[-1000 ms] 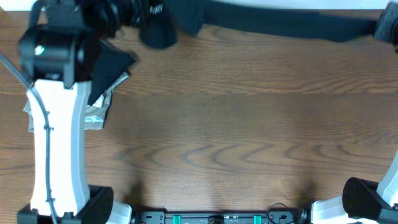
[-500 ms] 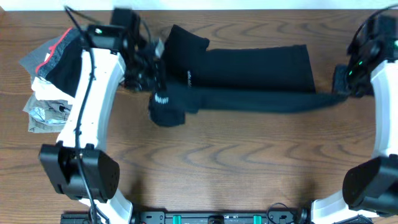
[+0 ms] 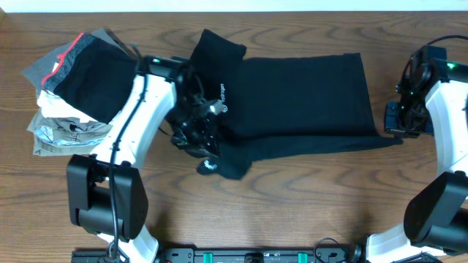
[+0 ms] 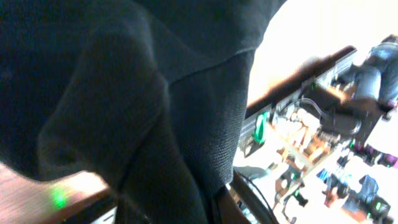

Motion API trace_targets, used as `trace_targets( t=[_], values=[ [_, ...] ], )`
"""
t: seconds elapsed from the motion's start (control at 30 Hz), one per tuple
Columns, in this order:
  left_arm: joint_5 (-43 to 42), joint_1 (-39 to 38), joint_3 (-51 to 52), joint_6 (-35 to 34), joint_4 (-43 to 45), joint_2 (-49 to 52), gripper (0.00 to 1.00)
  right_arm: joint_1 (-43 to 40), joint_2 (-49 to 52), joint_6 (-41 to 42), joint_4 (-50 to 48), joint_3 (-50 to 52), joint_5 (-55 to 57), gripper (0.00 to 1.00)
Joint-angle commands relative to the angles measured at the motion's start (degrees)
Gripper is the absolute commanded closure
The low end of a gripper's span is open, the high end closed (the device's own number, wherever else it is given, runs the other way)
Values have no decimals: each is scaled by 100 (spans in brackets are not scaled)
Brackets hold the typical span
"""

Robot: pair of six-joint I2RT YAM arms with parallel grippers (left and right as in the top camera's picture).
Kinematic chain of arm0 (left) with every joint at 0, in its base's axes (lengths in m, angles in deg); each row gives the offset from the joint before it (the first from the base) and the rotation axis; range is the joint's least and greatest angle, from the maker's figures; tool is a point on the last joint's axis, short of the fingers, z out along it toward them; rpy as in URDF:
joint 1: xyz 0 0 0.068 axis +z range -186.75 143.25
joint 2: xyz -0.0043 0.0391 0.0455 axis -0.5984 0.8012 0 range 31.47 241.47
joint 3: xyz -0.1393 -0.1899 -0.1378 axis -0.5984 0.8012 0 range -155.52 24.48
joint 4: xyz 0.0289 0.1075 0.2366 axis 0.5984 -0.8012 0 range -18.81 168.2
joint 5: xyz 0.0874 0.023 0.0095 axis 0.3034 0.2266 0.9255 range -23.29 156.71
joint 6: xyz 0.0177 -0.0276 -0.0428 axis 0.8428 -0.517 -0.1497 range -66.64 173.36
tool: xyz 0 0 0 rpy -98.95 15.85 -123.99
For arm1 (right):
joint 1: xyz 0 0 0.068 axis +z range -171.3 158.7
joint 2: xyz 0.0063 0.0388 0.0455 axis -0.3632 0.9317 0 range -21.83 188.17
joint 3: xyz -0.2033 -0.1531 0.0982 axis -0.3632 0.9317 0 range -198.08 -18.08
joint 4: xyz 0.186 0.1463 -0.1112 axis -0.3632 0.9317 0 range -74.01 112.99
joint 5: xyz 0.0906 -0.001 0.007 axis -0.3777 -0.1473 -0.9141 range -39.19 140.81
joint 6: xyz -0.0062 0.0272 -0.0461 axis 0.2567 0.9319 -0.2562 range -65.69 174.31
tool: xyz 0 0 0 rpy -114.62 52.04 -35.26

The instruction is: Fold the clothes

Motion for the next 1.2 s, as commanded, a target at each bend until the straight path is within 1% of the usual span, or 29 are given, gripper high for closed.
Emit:
trace_targets(
  t=[0.0,0.23,0.33,0.37,0.4,0.47,0.53,0.57,0.7,0.77,0.8,0.87,0.93,1.03,1.1,1.17],
  values=[
    [-33,-264,9,282,-66,-107,94,-157,-39,59,13,13,188,98],
    [503,-678,24,192,-232,-107,94,-284,-39,90,61,13,732,97],
    [514,-761,39,192,-278,-107,94,-431,-39,188,63,13,879,97],
    [514,-787,39,195,-299,-107,90,-492,-39,188,61,13,870,97],
    [514,-809,39,195,-319,-107,77,-553,-39,188,59,13,872,97],
    [514,-844,39,195,-352,-107,59,-654,-39,203,61,13,870,96],
    [514,-848,39,195,-361,-107,48,-732,-39,256,61,13,872,96],
    [514,-848,39,197,-361,-107,44,-769,-39,258,59,13,872,96],
    [592,-848,39,195,-354,-107,44,-866,-39,293,59,13,872,97],
    [935,-846,39,55,-264,-107,44,-883,-39,297,50,13,870,97],
    [1207,-828,39,-173,-151,-107,44,-892,-39,297,42,13,872,97],
    [1963,-767,39,-857,201,-107,44,-909,-39,297,17,13,870,97],
    [2433,-656,39,-1298,562,-107,43,-911,-39,313,2,13,863,97],
    [2494,-400,39,-1526,1056,-105,43,-911,-39,321,-17,13,824,97],
    [2844,-149,42,-2035,1392,-105,44,-911,-39,321,-24,13,822,97],
    [3023,81,46,-2315,1652,-105,44,-911,-39,339,-24,13,811,97]
  ],
)
